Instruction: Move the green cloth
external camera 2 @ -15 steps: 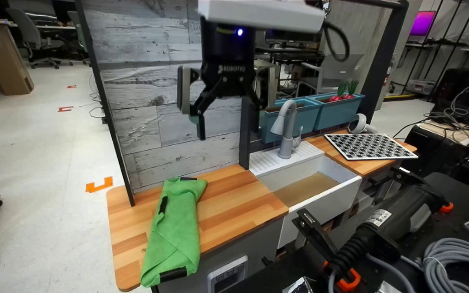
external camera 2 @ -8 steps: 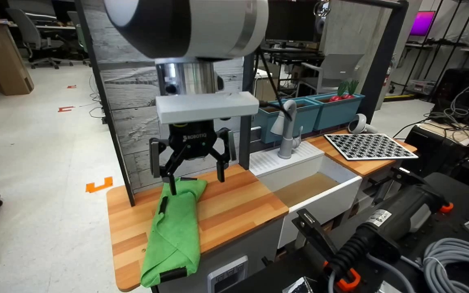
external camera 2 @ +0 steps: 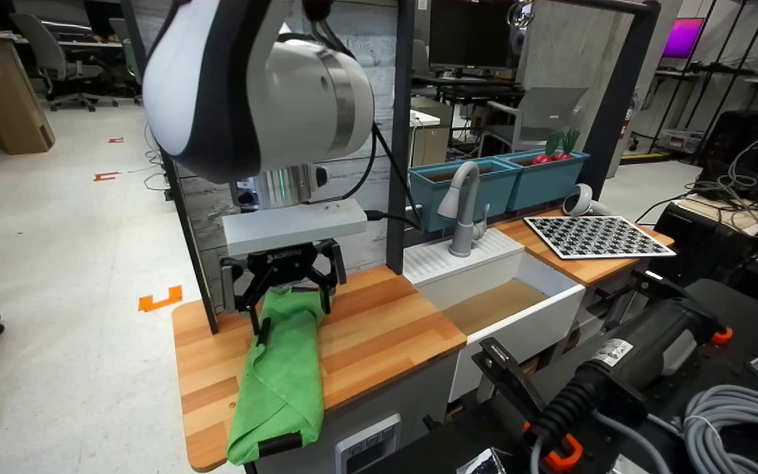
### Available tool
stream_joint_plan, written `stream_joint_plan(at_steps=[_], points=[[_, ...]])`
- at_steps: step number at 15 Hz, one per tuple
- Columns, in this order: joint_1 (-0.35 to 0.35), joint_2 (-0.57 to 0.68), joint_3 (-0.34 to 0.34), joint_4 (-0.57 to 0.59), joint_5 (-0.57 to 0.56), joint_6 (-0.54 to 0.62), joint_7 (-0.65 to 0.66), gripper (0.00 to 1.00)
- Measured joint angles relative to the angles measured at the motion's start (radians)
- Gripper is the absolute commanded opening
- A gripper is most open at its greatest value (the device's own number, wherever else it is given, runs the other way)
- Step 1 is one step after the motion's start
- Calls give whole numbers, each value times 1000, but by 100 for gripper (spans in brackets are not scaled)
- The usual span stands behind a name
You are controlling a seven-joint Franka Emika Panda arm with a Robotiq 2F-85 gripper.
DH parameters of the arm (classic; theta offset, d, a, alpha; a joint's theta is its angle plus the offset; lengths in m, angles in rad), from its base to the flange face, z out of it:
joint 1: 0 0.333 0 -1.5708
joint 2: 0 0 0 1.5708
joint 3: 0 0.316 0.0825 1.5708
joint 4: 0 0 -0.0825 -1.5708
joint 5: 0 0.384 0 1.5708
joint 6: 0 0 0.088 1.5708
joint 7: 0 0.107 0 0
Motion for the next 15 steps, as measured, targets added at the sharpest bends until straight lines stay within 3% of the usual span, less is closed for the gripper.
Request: stream_joint_plan(at_steps=[8,15], points=[[28,166,-40,201,0,-5,2,100],[34,244,-65,278,-1,-15,2,100]])
